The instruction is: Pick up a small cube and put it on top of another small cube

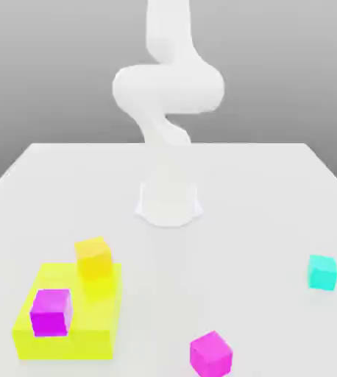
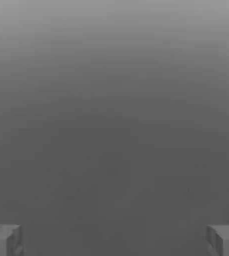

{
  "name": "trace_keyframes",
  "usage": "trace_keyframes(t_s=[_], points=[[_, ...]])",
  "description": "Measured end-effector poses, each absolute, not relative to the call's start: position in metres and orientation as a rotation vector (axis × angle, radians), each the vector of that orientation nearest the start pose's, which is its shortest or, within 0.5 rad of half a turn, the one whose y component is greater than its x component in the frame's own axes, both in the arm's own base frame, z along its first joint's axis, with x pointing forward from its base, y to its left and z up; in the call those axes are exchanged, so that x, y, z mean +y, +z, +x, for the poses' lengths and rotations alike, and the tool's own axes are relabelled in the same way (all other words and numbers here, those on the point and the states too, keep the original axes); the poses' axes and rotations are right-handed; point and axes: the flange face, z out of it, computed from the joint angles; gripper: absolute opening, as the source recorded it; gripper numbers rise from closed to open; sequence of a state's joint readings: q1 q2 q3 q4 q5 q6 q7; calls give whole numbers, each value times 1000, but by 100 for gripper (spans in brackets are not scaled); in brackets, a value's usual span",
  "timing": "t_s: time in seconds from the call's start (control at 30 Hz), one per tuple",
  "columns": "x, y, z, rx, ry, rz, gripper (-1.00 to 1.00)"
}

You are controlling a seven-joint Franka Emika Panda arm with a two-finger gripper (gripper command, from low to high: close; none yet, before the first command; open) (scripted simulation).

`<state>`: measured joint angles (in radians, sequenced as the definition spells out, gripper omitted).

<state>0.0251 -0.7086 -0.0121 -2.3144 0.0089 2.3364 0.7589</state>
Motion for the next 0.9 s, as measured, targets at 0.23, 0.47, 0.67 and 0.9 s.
trace_keyframes(t_s=[0.23, 0.47, 0.67, 0.9], points=[[21, 557, 457, 854, -702, -2700, 0], [42, 428, 496, 708, -458, -2866, 0], [61, 313, 499, 560, -242, -2995, 0], [67, 190, 478, 413, -15, -3110, 0]])
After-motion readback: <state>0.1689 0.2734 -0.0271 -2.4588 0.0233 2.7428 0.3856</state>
